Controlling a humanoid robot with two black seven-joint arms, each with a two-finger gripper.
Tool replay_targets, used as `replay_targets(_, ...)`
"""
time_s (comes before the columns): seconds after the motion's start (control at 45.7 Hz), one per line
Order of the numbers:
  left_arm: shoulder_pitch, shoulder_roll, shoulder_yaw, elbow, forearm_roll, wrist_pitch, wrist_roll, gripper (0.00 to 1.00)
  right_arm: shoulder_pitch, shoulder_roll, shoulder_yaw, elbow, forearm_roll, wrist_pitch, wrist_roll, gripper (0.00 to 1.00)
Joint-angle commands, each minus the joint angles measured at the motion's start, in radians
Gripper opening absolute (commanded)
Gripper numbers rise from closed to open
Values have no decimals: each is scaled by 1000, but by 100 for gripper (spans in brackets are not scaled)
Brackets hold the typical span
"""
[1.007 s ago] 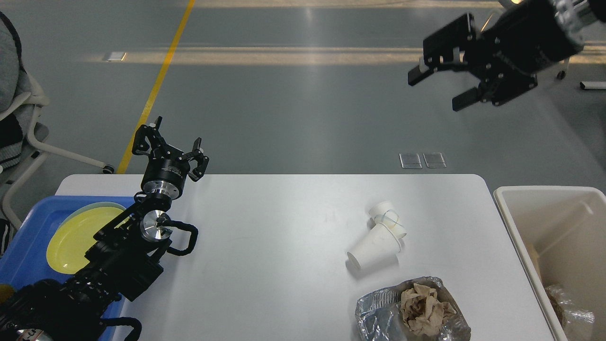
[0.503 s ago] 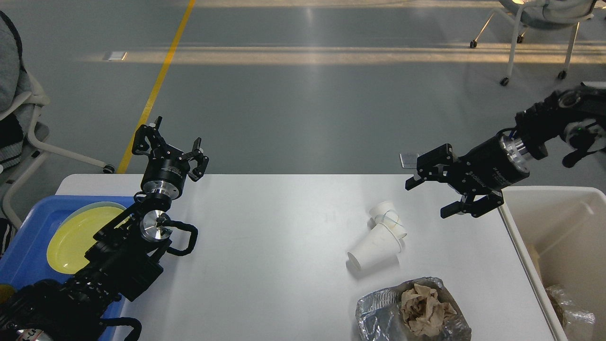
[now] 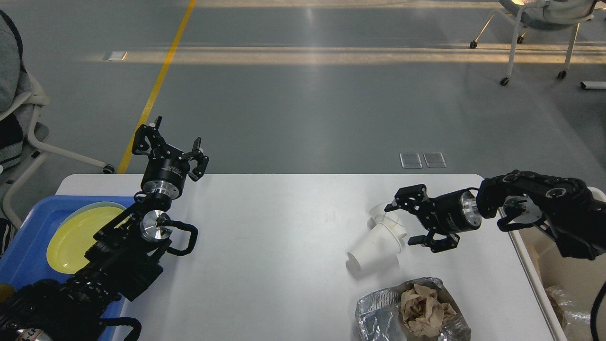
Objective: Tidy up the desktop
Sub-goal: 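Raise the right gripper and move it over the white paper cup, then close the right gripper on the white paper cup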
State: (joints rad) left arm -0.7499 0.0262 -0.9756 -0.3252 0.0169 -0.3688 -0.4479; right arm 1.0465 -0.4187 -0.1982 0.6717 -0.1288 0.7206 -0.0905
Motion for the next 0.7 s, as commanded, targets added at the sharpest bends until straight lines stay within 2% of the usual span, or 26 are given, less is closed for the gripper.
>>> replay_targets(0.0, 0, 0, 0, 0, 0, 1, 0, 100, -46, 29, 17, -4, 0, -98, 14, 100)
replay_targets(0.394, 0, 0, 0, 0, 0, 1, 0, 100, -82, 92, 8, -89, 0, -245, 127, 100)
replay_targets(0.678, 0, 0, 0, 0, 0, 2, 0, 100, -83, 90, -35, -87, 0, -239, 130, 100)
